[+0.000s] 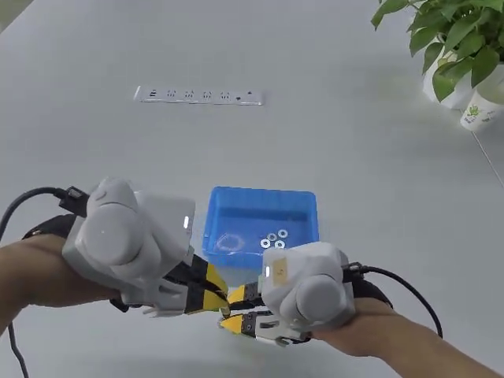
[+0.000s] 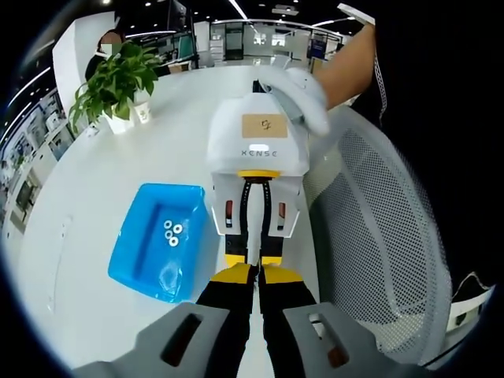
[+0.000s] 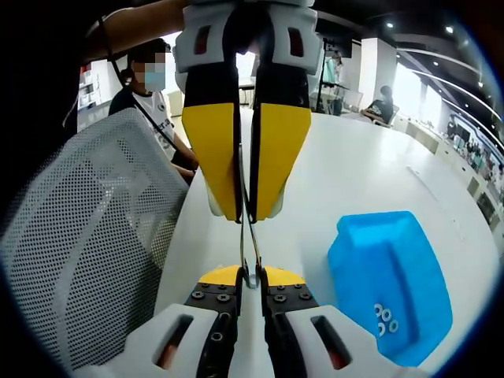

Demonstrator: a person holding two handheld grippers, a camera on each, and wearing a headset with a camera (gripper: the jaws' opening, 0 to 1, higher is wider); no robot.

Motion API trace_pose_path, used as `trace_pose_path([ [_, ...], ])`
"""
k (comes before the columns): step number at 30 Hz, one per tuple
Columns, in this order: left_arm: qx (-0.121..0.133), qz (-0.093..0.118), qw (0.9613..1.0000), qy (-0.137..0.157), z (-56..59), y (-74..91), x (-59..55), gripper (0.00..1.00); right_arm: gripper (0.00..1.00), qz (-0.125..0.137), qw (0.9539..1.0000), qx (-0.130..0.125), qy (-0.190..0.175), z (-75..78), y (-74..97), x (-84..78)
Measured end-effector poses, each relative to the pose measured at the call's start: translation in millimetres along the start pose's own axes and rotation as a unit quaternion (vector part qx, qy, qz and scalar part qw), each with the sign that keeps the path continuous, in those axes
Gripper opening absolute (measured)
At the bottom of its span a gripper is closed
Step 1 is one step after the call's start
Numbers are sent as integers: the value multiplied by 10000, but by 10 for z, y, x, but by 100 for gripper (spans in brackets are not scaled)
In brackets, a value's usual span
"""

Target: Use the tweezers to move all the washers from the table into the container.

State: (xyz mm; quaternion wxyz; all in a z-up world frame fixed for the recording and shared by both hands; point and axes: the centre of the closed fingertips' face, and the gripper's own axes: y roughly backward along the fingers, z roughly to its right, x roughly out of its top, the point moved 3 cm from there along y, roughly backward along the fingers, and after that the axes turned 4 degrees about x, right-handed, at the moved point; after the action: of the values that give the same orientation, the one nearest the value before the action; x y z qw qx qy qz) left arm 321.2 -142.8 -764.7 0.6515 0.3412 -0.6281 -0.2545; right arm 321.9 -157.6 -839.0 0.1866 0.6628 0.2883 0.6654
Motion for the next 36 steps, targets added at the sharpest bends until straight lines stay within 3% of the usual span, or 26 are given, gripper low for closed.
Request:
trace_pose_path([
  [19, 89, -37, 9999, 63, 44, -26, -128, 6, 11, -76, 9999, 119, 87, -26, -143, -23],
  [36, 75, 43, 9999, 69, 27, -49, -90, 6, 11, -64, 9999, 86, -3, -9, -125, -39],
])
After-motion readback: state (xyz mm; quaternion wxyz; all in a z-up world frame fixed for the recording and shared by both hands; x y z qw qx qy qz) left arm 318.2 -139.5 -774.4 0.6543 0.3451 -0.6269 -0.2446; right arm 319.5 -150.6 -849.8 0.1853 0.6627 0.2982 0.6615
